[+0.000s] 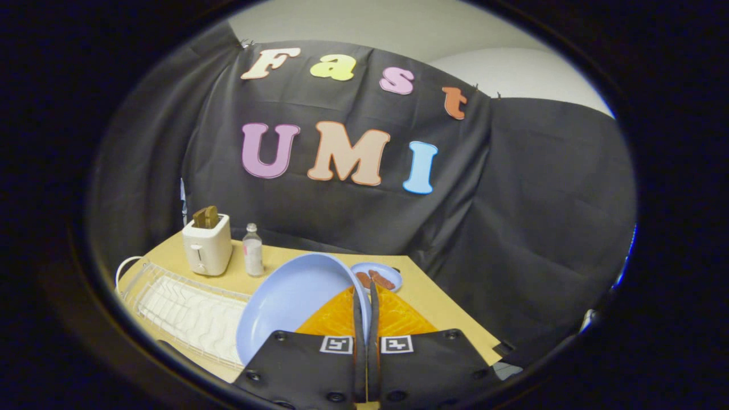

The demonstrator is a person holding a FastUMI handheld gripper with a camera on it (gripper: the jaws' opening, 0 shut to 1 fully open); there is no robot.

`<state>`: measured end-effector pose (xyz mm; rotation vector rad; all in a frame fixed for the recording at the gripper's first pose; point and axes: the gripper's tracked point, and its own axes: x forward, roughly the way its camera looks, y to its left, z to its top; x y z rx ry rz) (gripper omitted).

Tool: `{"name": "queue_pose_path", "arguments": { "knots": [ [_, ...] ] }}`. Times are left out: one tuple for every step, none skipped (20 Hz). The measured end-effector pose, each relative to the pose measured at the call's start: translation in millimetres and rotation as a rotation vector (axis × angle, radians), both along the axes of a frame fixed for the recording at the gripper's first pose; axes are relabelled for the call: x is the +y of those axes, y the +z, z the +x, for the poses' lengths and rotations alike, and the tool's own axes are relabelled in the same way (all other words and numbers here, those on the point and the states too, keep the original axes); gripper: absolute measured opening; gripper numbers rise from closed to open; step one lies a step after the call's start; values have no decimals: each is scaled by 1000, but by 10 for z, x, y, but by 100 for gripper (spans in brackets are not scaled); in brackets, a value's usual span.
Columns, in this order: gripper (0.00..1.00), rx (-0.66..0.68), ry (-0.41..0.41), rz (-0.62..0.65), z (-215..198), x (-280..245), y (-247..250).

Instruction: Take the plate from the dish rack, then take the spoon from the basket and place it into the plate.

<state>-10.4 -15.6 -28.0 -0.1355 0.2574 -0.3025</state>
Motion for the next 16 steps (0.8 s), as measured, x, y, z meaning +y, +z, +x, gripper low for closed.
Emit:
{"name": "queue_pose_path", "arguments": {
  "knots": [
    [4, 7, -5, 17, -54, -117, -53],
    [4, 11, -4, 36, -104, -216, -107],
    [4, 18, -3, 57, -152, -296, -164],
    [4, 24, -1, 75, -189, -368, -218],
    [4, 30, -2, 91, -229, -452, -285],
    [4, 37, -4, 108, -264, -514, -349],
    [4, 42, -5, 124, -292, -568, -413],
    [5, 43, -2, 143, -317, -605, -471],
    [5, 48, 0, 164, -339, -646, -549],
    [5, 54, 4, 186, -364, -677, -633],
    [5, 62, 8, 210, -389, -707, -734],
    [5, 72, 13, 238, -410, -728, -813],
    [5, 82, 18, 265, -436, -743, -923],
    [5, 93, 21, 288, -444, -763, -1020],
    [5, 96, 35, 319, -456, -760, -1109],
    [5, 100, 49, 353, -461, -736, -1175]
  ]
}}
